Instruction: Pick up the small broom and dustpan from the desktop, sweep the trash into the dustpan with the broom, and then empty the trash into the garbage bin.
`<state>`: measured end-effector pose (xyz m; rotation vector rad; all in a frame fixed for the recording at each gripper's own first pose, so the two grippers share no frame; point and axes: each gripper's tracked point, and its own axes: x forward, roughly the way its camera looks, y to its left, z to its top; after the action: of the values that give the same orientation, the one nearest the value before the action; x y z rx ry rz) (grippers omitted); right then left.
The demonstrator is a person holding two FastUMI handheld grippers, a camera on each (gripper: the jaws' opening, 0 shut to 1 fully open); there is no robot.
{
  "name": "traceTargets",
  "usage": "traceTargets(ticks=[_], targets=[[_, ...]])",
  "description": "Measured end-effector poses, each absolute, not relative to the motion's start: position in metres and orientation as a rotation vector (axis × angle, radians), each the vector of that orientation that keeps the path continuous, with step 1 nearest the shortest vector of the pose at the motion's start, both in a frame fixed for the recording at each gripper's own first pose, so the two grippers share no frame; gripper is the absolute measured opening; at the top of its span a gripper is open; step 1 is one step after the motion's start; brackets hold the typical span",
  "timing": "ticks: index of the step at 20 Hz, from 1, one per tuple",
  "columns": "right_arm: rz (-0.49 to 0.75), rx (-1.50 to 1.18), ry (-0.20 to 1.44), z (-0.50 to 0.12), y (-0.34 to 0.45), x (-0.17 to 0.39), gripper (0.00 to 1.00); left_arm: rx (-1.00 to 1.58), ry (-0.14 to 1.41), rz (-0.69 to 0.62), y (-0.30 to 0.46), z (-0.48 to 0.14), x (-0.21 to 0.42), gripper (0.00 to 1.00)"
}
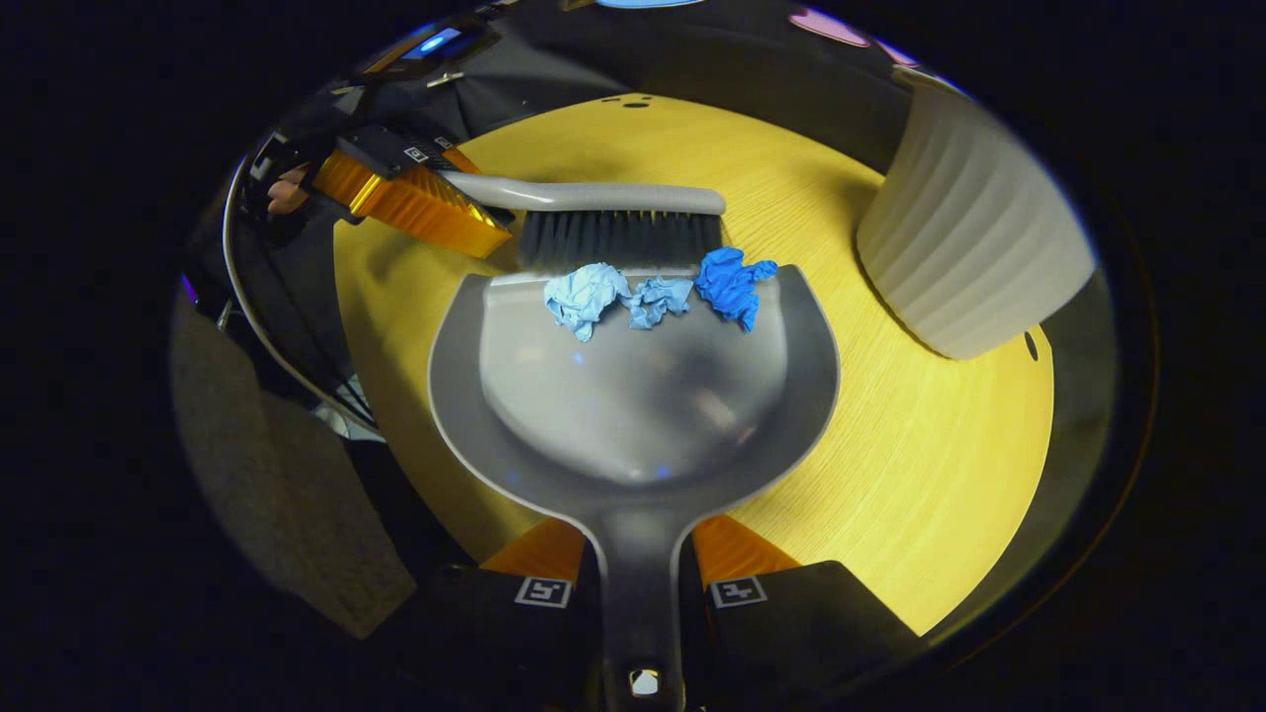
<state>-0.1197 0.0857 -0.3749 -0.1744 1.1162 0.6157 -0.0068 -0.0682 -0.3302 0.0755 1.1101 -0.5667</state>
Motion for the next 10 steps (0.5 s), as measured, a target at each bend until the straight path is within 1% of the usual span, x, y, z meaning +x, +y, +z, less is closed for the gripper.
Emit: traceTargets(ticks=[2, 3, 4, 8, 10], targets=[[0.564, -0.154, 1.096, -0.377, 0.090, -0.123, 0.36, 0.076, 1.083, -0.508, -0.046, -0.316, 0.005, 0.30], [0.537, -0.139, 1.098, -0.378, 0.093, -0.125, 0.36, 0.074, 1.087, -0.485, -0.030, -0.316, 0.009, 0.34], [0.511, -0.125, 1.095, -0.378, 0.096, -0.126, 0.36, 0.067, 1.095, -0.473, -0.018, -0.317, 0.011, 0.30], [0.452, -0.105, 1.097, -0.376, 0.103, -0.127, 0.36, 0.092, 1.133, -0.461, 0.016, -0.350, 0.005, 0.30], [0.417, -0.063, 1.094, -0.369, 0.107, -0.130, 0.36, 0.085, 1.144, -0.465, 0.013, -0.359, -0.006, 0.29]])
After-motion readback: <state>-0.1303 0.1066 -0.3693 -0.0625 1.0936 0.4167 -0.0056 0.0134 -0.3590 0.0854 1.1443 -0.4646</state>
